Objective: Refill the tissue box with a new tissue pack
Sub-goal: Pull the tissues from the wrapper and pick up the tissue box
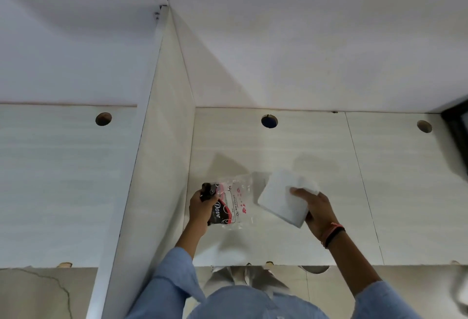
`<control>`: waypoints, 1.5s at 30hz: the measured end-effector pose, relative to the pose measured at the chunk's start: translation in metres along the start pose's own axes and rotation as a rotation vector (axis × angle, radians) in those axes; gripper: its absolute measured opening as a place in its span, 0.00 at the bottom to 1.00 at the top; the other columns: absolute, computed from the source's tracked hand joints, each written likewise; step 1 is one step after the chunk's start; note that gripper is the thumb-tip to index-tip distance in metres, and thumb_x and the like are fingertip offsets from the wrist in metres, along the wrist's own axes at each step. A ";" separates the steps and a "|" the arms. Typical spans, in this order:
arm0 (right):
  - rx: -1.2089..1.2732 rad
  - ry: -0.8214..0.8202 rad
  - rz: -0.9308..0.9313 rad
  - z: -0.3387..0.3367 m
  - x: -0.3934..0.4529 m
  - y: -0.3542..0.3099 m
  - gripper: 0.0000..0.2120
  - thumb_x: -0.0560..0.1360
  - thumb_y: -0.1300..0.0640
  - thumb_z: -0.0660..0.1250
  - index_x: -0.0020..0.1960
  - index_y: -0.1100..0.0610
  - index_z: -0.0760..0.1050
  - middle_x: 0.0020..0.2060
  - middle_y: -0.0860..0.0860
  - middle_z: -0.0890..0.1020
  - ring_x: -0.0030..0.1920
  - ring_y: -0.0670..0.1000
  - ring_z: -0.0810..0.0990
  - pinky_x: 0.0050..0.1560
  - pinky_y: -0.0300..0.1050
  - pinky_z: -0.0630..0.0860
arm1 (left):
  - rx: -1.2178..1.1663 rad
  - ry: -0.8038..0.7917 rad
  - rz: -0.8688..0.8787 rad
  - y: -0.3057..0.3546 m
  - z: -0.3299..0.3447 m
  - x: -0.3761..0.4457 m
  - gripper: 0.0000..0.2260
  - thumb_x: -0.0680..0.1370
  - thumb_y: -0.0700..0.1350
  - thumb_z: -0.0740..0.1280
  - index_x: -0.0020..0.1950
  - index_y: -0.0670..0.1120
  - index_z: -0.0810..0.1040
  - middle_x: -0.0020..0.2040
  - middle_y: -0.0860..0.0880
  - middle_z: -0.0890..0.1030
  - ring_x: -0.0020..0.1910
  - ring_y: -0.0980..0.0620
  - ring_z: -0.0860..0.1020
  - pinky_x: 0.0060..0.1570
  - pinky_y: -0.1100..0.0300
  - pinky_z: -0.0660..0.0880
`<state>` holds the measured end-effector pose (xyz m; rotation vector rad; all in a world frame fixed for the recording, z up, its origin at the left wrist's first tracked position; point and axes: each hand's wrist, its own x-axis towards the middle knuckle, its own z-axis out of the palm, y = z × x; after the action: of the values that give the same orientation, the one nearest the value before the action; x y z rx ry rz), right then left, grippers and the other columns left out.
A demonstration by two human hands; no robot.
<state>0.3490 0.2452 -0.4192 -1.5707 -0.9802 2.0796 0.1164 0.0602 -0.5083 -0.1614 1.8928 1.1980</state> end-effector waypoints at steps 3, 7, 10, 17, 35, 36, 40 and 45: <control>-0.030 -0.053 0.023 0.006 -0.001 0.008 0.18 0.72 0.63 0.74 0.61 0.59 0.81 0.57 0.59 0.85 0.57 0.62 0.81 0.51 0.56 0.82 | 0.095 0.001 -0.023 -0.009 0.004 0.019 0.29 0.69 0.48 0.80 0.67 0.44 0.74 0.61 0.40 0.82 0.55 0.41 0.82 0.55 0.42 0.81; -0.057 -0.120 0.045 0.018 0.001 0.020 0.20 0.71 0.63 0.75 0.62 0.59 0.80 0.58 0.60 0.85 0.58 0.63 0.81 0.54 0.59 0.82 | 0.310 0.173 0.124 0.000 0.008 0.015 0.35 0.69 0.54 0.77 0.71 0.42 0.70 0.67 0.40 0.76 0.65 0.38 0.76 0.59 0.41 0.78; -0.083 -0.160 0.049 0.030 0.006 0.025 0.23 0.70 0.62 0.76 0.64 0.60 0.78 0.58 0.61 0.84 0.59 0.65 0.82 0.55 0.62 0.81 | 0.272 0.169 0.371 0.021 0.009 -0.018 0.17 0.74 0.57 0.68 0.49 0.43 0.76 0.45 0.42 0.81 0.47 0.42 0.82 0.42 0.51 0.78; -0.132 -0.332 0.086 0.063 0.012 0.029 0.21 0.71 0.62 0.76 0.63 0.62 0.78 0.57 0.61 0.84 0.60 0.66 0.81 0.60 0.64 0.79 | -0.022 -0.509 0.095 0.032 0.008 -0.060 0.18 0.78 0.61 0.69 0.63 0.54 0.81 0.57 0.47 0.84 0.58 0.46 0.82 0.61 0.44 0.76; -0.302 -0.113 0.199 0.038 0.009 0.060 0.14 0.77 0.55 0.70 0.59 0.61 0.79 0.57 0.61 0.83 0.56 0.61 0.83 0.56 0.56 0.82 | 0.218 0.192 0.136 -0.023 -0.001 0.011 0.24 0.71 0.40 0.78 0.63 0.35 0.75 0.56 0.44 0.77 0.56 0.43 0.77 0.49 0.56 0.72; -0.298 -0.095 0.198 0.036 0.009 0.061 0.13 0.77 0.55 0.70 0.58 0.62 0.79 0.57 0.61 0.83 0.56 0.61 0.83 0.55 0.56 0.82 | 0.314 0.247 0.211 -0.024 0.001 0.008 0.26 0.70 0.40 0.78 0.64 0.34 0.73 0.57 0.42 0.74 0.56 0.43 0.74 0.51 0.56 0.69; -0.285 -0.042 0.191 0.032 0.009 0.065 0.14 0.77 0.55 0.71 0.58 0.62 0.79 0.55 0.61 0.84 0.55 0.61 0.84 0.56 0.57 0.82 | 0.781 0.405 0.580 -0.030 0.009 -0.004 0.17 0.71 0.35 0.76 0.57 0.38 0.76 0.58 0.37 0.76 0.57 0.37 0.74 0.54 0.47 0.74; -0.307 0.018 0.145 0.037 0.010 0.067 0.13 0.77 0.56 0.70 0.57 0.63 0.78 0.54 0.60 0.84 0.54 0.61 0.84 0.55 0.56 0.83 | 1.122 0.174 0.592 -0.042 0.006 0.001 0.13 0.74 0.32 0.72 0.58 0.38 0.80 0.58 0.40 0.79 0.56 0.41 0.77 0.52 0.51 0.80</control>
<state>0.3196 0.1934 -0.4677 -1.8558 -1.2626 2.0817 0.1413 0.0431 -0.5386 0.9727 2.5732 0.2879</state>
